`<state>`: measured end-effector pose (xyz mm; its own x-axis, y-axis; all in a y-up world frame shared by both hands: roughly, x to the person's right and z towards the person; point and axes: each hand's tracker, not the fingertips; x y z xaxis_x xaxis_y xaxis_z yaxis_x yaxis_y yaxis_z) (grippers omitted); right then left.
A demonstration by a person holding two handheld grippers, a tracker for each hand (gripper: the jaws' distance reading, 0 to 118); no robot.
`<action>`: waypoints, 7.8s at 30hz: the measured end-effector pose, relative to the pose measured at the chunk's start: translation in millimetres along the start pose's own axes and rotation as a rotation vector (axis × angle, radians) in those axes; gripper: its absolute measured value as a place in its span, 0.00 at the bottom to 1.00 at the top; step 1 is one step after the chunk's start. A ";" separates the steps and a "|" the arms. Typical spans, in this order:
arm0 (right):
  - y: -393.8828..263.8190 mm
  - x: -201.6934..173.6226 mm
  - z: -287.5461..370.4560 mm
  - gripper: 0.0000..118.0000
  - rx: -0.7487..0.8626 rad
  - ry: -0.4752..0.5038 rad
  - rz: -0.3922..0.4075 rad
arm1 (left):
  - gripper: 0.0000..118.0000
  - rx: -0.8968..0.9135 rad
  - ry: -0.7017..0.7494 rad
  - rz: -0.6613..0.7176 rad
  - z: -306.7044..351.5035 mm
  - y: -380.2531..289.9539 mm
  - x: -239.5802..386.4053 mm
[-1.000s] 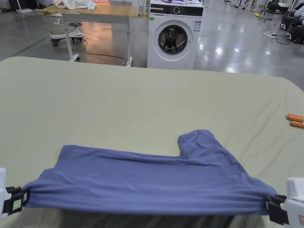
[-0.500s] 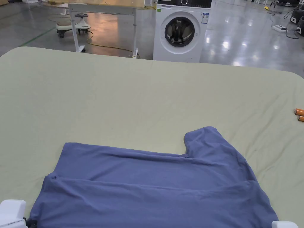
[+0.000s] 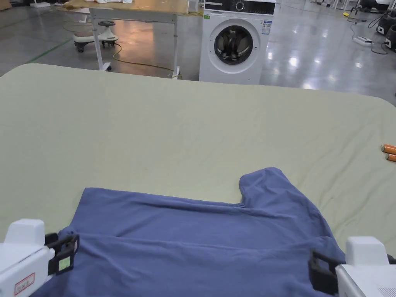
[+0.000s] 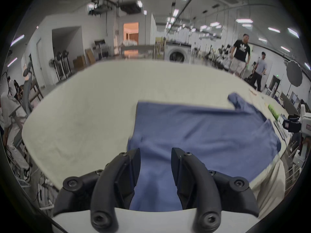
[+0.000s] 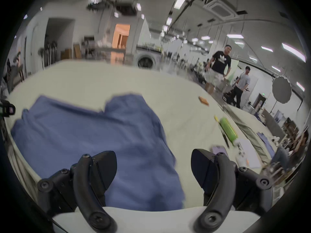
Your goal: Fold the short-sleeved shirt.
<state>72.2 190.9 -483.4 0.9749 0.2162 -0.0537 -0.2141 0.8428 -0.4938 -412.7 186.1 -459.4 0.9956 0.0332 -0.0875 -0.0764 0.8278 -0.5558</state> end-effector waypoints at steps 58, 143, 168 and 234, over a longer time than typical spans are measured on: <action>49.6 25.6 -121.6 0.07 -0.038 0.049 -0.152 | 0.00 -0.344 -0.088 0.008 -199.5 98.7 -37.6; -8.6 51.7 6.5 0.80 -0.168 -0.025 -0.033 | 0.41 -0.059 -0.075 -0.031 -1.8 -16.6 -9.7; 54.4 -92.7 5.2 0.01 0.420 0.082 -0.106 | 0.00 0.217 -0.004 0.039 10.7 8.7 -24.5; 36.7 -70.1 -18.9 0.01 0.278 0.122 -0.063 | 0.04 -0.472 -0.377 0.421 -6.0 57.3 -94.9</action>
<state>-2.9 197.3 -514.2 0.9834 0.1124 -0.1426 -0.1450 0.9587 -0.2445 -511.9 227.1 -487.9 0.8213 0.5557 -0.1293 -0.3871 0.3763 -0.8418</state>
